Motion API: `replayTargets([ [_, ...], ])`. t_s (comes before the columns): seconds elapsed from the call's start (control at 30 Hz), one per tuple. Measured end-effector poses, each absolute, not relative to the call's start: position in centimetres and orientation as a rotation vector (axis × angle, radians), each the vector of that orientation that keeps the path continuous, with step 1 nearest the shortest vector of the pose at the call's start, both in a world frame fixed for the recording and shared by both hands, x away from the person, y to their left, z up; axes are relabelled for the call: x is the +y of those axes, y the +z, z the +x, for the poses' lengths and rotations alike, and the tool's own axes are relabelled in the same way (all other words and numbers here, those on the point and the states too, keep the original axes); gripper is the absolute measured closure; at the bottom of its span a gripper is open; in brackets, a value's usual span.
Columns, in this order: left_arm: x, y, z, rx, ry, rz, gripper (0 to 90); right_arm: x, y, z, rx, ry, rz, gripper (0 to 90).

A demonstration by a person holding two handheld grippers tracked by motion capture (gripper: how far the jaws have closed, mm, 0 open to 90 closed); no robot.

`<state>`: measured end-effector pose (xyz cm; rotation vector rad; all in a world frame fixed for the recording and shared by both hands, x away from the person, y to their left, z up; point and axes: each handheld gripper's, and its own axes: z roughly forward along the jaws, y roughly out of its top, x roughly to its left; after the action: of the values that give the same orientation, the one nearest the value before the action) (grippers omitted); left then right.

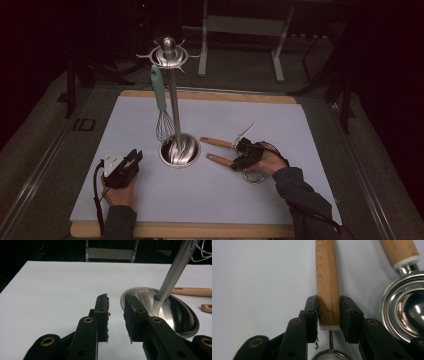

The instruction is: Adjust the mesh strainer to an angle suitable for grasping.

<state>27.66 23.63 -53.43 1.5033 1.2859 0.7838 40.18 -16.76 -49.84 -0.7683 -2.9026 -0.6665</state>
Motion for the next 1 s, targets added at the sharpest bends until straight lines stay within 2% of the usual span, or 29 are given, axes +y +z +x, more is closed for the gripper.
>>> replayTargets([
  [0.27,23.7,-53.4,27.7,1.285,0.783,1.500,73.2,-16.2,-50.1,40.0,-2.957,-0.606,-0.781,70.8],
  [1.0,23.7,-53.4,27.7,1.287,0.783,1.499,72.1,-16.3,-48.1,39.8,-2.929,-0.796,-0.793,70.8],
])
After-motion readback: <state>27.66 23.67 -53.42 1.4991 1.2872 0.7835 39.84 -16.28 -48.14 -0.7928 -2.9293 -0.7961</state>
